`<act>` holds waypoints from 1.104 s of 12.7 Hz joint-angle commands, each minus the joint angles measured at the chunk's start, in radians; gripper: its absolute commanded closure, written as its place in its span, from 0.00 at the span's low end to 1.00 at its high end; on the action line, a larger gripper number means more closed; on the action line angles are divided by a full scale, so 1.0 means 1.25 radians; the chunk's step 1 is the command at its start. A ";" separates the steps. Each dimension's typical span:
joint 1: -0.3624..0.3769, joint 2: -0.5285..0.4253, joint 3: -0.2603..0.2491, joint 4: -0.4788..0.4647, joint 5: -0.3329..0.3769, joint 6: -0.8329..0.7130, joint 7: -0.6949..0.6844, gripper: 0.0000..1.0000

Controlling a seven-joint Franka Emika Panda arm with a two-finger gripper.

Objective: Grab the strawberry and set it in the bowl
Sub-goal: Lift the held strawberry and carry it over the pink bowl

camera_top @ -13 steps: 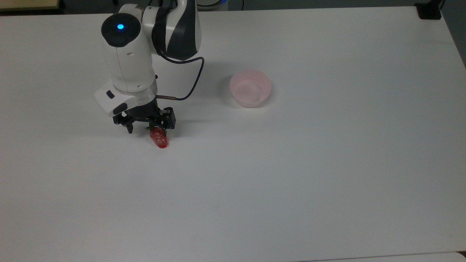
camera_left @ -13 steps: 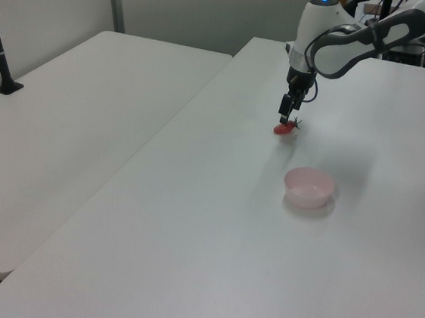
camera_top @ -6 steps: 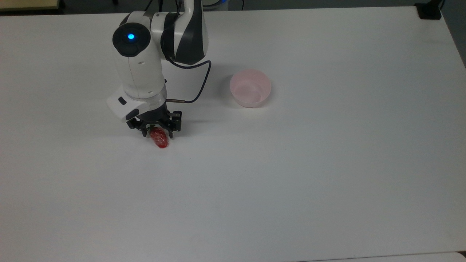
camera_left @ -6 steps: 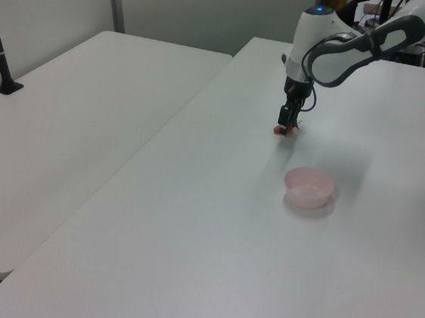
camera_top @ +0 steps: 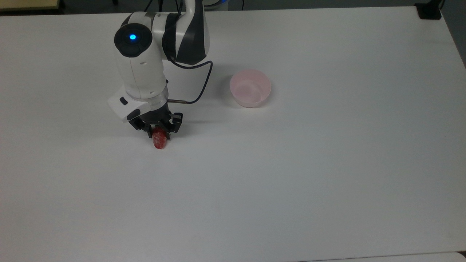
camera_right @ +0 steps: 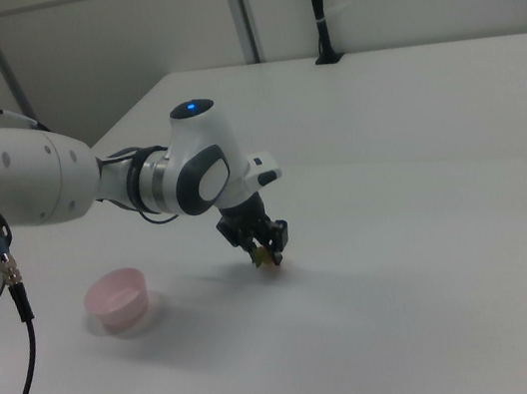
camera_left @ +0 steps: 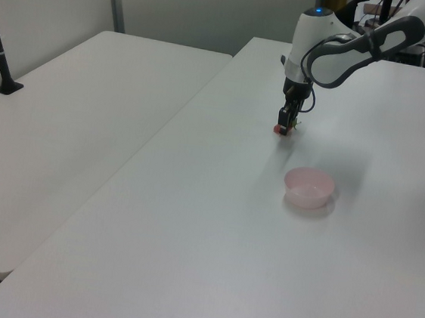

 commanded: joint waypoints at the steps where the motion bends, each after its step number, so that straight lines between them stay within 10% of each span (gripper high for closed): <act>1: 0.002 -0.057 0.023 -0.013 -0.014 -0.022 0.021 0.52; 10: 0.034 -0.230 0.189 -0.036 -0.010 -0.324 0.054 0.52; 14: 0.126 -0.229 0.196 -0.084 -0.009 -0.336 0.146 0.51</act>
